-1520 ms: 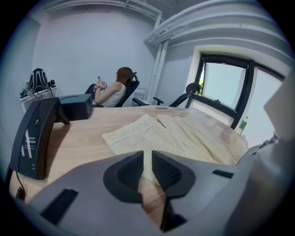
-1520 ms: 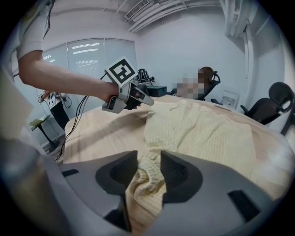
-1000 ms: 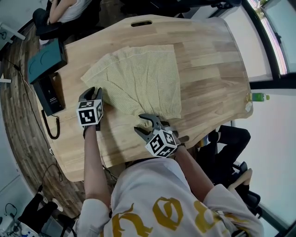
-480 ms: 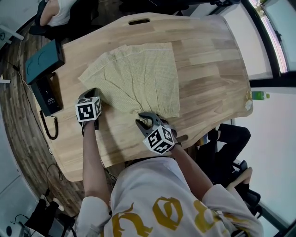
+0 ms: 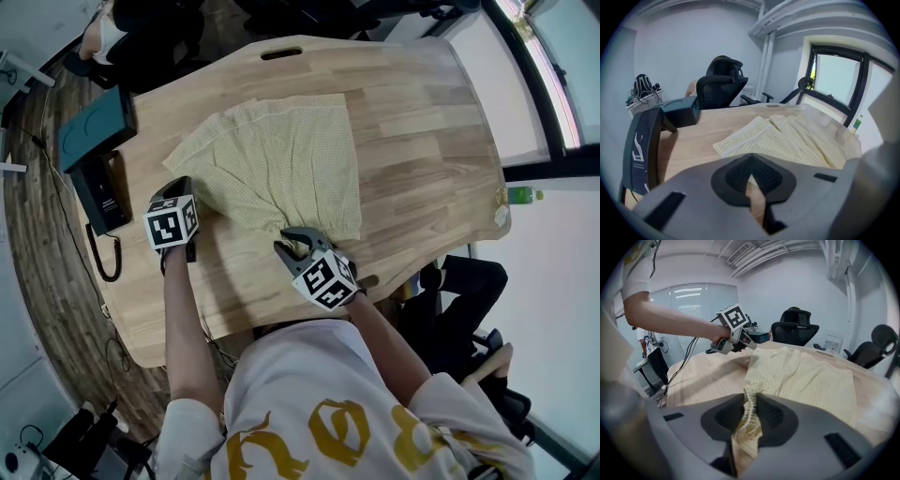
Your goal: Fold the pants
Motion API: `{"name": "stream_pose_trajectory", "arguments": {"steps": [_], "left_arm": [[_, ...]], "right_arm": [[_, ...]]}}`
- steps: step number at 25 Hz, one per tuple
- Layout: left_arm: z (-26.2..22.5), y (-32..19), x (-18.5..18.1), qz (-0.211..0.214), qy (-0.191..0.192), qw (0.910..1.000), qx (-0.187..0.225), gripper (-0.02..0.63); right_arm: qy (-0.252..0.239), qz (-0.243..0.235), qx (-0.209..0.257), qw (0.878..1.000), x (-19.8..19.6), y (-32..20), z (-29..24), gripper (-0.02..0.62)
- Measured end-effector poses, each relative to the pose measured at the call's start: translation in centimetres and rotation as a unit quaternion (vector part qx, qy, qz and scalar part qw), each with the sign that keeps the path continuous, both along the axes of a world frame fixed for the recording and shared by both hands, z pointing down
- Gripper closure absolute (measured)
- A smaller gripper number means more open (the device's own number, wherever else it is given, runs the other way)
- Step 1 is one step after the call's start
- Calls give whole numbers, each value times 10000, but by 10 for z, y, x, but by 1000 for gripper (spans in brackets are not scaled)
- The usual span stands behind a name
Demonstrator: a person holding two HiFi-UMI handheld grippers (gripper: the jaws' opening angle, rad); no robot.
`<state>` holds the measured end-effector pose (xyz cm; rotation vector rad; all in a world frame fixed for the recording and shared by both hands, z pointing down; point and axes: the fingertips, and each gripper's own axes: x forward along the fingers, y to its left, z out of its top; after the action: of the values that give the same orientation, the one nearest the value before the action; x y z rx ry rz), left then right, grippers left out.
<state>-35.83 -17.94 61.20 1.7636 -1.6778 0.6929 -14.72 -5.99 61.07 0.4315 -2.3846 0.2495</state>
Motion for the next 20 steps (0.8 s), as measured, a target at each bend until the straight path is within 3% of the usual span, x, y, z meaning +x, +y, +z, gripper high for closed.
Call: {"name": "stream_pose_trajectory", "arguments": {"steps": [4, 5, 6, 10, 13, 14, 16, 20], "left_arm": [[18, 12, 3, 247, -170, 9985, -448, 585], [26, 15, 4, 370, -319, 9970, -599, 485], [33, 16, 4, 460, -451, 9955, -702, 427], [39, 8, 3, 480, -516, 9944, -786, 381], [39, 4, 8, 497, -464, 9942, -838, 392], [40, 3, 11, 463, -346, 9950, -820, 433], [39, 1, 16, 370, -127, 9965, -740, 576], [37, 0, 16, 306, -64, 9969, -723, 592]], "right_arm": [[-48, -43, -20, 10000, -1, 6, -5, 517], [-63, -18, -58, 10000, -1, 6, -5, 517], [-60, -14, -71, 10000, -1, 5, -5, 517], [-38, -114, -36, 9999, -3, 4, -2, 517], [-94, -131, -129, 9998, -3, 4, -1, 517], [-125, -121, -168, 9997, -4, 4, -1, 517], [-176, -86, -199, 9996, -5, 1, -2, 517], [-285, 8, -189, 9994, -6, -4, -10, 517]]}}
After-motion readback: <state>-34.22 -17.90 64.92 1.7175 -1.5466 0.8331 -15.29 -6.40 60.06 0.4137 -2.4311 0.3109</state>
